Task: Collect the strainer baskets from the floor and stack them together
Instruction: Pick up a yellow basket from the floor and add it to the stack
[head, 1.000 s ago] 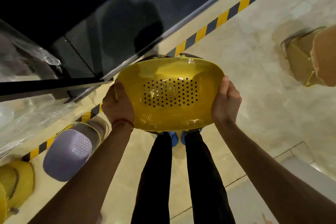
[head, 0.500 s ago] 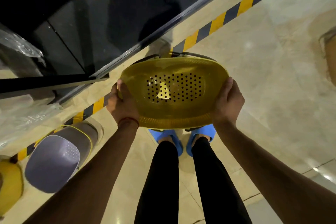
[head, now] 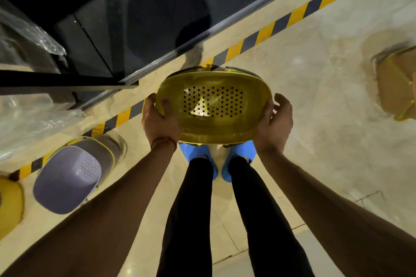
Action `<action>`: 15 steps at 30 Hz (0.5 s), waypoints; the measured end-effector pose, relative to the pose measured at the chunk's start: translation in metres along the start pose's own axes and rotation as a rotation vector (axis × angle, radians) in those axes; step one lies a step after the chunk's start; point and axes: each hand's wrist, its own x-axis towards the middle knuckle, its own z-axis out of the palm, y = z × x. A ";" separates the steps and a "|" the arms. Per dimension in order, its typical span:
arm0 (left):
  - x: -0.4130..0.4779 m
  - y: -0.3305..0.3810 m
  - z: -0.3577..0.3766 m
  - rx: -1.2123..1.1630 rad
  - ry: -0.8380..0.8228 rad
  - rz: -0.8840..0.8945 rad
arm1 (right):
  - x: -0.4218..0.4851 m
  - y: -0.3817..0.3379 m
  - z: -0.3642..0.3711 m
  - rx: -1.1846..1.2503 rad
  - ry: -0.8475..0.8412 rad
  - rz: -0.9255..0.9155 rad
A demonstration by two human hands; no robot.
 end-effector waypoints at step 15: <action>-0.141 0.135 -0.237 0.484 -0.071 0.590 | -0.107 -0.199 -0.199 -0.478 -0.340 -0.798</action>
